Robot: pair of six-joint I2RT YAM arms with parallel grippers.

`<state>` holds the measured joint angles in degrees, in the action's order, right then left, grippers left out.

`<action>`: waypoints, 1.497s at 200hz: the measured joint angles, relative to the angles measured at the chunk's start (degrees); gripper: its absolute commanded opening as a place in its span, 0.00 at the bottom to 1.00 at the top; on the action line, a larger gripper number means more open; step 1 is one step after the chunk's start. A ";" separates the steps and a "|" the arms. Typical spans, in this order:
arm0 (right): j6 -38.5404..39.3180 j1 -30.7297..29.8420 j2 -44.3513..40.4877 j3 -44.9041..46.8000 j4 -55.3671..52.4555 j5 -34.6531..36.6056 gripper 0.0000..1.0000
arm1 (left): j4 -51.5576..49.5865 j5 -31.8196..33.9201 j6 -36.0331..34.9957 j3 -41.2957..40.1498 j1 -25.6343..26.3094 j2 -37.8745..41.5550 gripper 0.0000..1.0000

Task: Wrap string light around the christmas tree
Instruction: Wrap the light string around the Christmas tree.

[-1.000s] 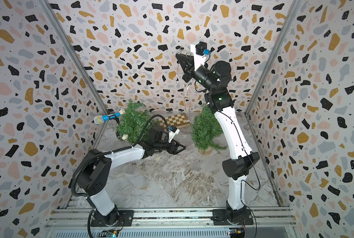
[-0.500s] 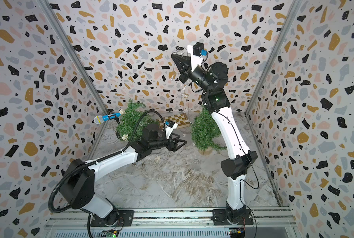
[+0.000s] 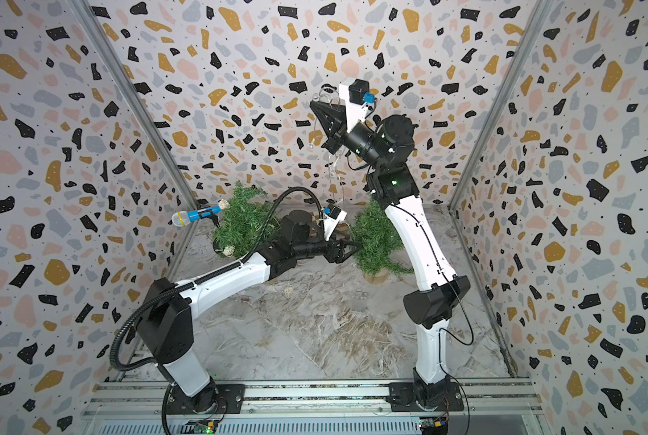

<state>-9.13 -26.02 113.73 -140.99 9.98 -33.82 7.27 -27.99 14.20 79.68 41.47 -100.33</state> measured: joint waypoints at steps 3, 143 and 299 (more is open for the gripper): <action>0.13 0.00 0.02 0.07 -0.11 0.04 0.00 | -0.07 0.00 0.04 0.13 0.00 -0.26 0.62; 3.34 10.05 2.69 0.13 0.22 7.45 0.00 | -3.58 -5.75 1.95 2.51 -9.70 7.04 0.00; 1.68 20.98 -13.14 27.69 1.16 29.66 0.00 | -11.04 -3.98 1.33 13.88 -10.62 0.79 0.00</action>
<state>-7.44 -5.04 100.60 -113.30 11.14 -4.16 -3.77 -31.97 15.53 93.56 30.85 -99.55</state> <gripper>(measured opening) 0.044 0.047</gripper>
